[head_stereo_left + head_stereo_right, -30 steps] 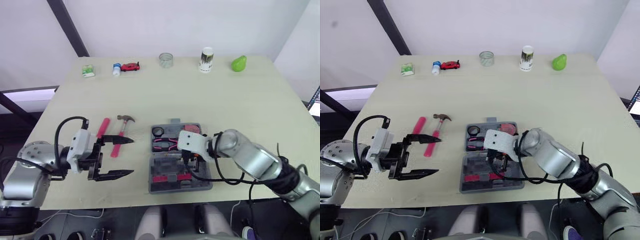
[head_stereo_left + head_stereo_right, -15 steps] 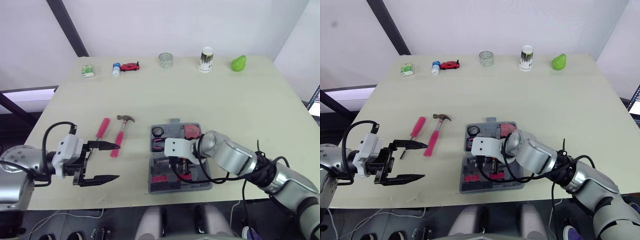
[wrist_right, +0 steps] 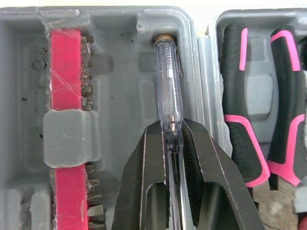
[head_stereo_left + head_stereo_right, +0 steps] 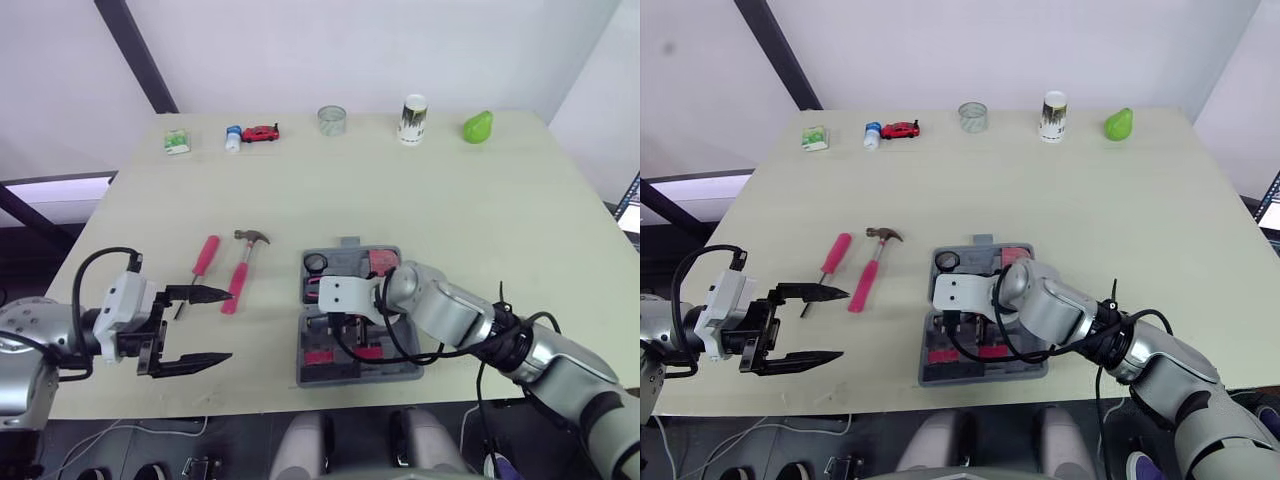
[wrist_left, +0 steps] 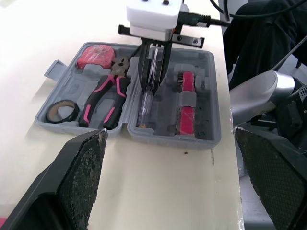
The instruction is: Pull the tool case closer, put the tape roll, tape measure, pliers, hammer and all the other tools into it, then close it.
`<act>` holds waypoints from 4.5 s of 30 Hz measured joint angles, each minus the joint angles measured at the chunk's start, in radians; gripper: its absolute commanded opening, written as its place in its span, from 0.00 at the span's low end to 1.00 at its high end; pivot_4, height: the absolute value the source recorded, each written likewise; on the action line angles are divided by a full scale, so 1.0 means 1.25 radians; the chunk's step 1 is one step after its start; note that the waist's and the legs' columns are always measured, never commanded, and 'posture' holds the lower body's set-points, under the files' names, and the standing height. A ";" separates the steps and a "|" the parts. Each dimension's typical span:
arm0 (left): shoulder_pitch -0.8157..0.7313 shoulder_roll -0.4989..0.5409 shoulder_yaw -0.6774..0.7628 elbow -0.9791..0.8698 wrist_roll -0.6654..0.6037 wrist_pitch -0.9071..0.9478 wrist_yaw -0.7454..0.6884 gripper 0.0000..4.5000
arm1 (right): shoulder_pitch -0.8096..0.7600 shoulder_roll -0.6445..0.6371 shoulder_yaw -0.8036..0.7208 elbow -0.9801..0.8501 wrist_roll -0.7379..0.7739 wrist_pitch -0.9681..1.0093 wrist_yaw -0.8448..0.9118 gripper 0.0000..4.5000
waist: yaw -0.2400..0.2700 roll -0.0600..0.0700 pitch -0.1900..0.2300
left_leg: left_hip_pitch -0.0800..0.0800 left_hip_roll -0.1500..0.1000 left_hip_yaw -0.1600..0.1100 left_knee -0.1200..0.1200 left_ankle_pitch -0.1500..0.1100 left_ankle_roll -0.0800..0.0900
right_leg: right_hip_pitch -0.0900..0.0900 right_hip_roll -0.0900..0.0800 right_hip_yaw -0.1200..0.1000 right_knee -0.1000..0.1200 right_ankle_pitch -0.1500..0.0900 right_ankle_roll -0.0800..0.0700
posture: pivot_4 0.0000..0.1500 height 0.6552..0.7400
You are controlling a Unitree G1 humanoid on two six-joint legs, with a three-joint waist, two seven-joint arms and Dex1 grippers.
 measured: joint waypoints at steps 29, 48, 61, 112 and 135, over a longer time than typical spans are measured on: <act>-0.023 -0.004 -0.017 -0.005 -0.012 0.022 0.000 1.00 | 0.162 -0.050 -0.164 -0.014 0.026 -0.298 0.072 0.03 | -0.015 0.000 0.000 | 0.000 0.000 0.000 -0.001 0.000 0.000 | 0.000 -0.001 0.000 0.000 0.000 0.000 | 1.00 1.00; -0.033 -0.005 -0.026 -0.005 -0.012 0.023 0.000 1.00 | 0.196 -0.003 -0.178 0.104 -0.037 -0.433 0.051 0.01 | -0.015 0.000 0.000 | 0.000 0.000 0.000 -0.001 0.000 0.000 | 0.000 -0.001 0.000 0.000 0.000 0.000 | 1.00 1.00; -0.033 -0.005 -0.026 -0.005 -0.012 0.023 0.001 1.00 | 0.203 0.004 -0.181 0.140 -0.067 -0.460 0.049 0.01 | -0.015 0.000 0.000 | 0.000 0.000 0.000 -0.001 0.000 0.000 | 0.000 -0.001 0.000 0.000 0.000 0.000 | 1.00 1.00; 0.283 -0.283 0.223 0.100 0.002 0.057 0.387 1.00 | 0.920 -0.132 -1.070 -0.024 0.341 -0.662 -0.003 0.65 | 0.008 -0.003 -0.003 | 0.003 0.000 0.001 -0.001 0.000 0.000 | 0.003 -0.002 0.001 -0.001 0.000 0.000 | 1.00 1.00; 0.299 -0.319 0.198 0.052 0.025 0.041 0.471 1.00 | 0.970 -0.140 -1.137 0.090 0.407 -0.755 0.035 0.99 | 0.006 -0.004 -0.013 | 0.006 0.002 0.004 -0.001 0.000 0.001 | 0.004 -0.002 0.005 -0.001 -0.002 -0.003 | 1.00 1.00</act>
